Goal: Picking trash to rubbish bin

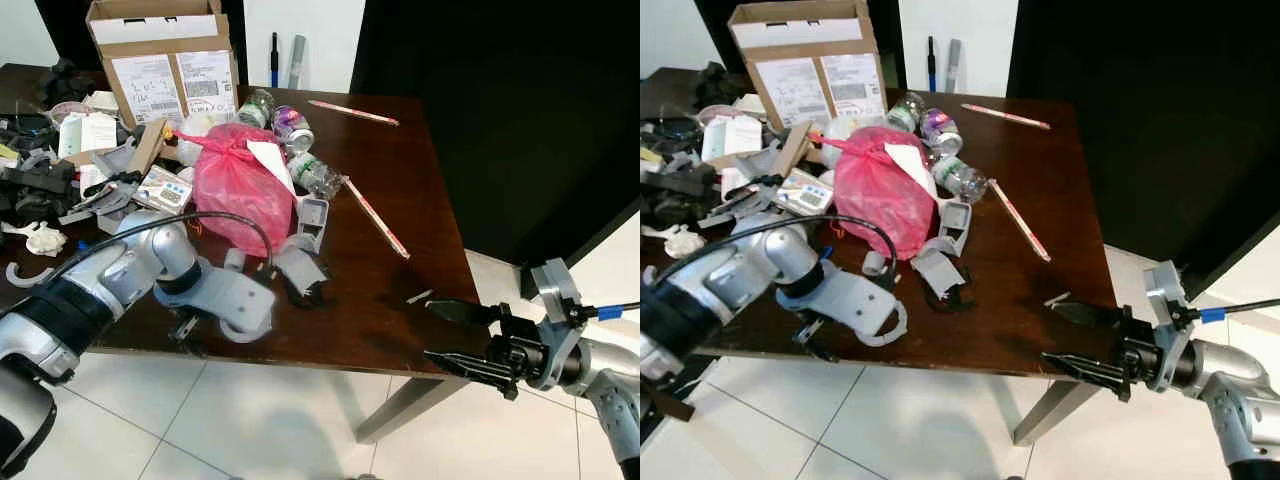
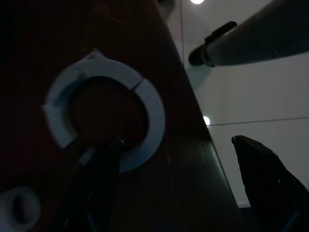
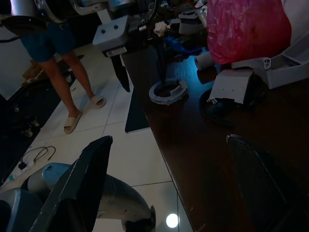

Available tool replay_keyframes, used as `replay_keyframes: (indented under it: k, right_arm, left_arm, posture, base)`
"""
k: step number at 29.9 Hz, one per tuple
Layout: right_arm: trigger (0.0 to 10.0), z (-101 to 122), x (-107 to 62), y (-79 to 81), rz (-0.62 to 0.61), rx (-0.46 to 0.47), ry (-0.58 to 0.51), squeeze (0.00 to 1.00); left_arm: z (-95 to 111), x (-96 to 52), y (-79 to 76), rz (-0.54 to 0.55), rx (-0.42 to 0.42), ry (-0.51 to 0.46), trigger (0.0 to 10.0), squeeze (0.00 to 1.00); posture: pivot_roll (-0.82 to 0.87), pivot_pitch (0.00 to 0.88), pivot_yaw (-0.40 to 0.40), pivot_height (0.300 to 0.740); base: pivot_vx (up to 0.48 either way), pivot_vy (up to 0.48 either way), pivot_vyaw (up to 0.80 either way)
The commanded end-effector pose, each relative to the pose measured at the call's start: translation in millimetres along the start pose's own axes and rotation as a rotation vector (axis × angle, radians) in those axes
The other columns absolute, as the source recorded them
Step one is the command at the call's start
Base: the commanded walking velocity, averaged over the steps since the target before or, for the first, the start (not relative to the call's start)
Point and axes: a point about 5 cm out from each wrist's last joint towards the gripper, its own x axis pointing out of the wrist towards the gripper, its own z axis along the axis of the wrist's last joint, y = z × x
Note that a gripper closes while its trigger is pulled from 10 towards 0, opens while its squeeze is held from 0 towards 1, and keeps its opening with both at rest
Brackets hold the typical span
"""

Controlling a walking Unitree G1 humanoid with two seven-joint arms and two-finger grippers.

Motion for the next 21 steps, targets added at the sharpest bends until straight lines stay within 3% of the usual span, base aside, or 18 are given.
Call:
replay_keyframes:
  k: [1,20,21]
  right_arm:
    - [10.0,-0.8,0.8,3.0,0.011,0.008,0.0,0.0]
    - [10.0,-2.0,2.7,5.6,0.012,0.009,-0.009,0.0]
    - [10.0,-2.0,2.6,5.5,0.012,0.009,-0.009,0.0]
  left_arm:
    - [5.4,12.8,-1.1,-0.03,0.036,-0.007,10.0,0.0]
    - [11.4,45.1,1.9,0.009,0.172,0.058,10.0,0.0]
    - [11.5,47.3,1.1,0.003,0.174,0.062,9.1,0.0]
  posture:
    - [-0.03,0.165,-0.026,0.74]
    - [-0.03,0.171,-0.021,0.74]
    - [-0.03,0.171,-0.021,0.74]
  base:
    - [0.0,0.0,0.0]
    - [0.0,0.0,0.0]
    - [0.0,0.0,0.0]
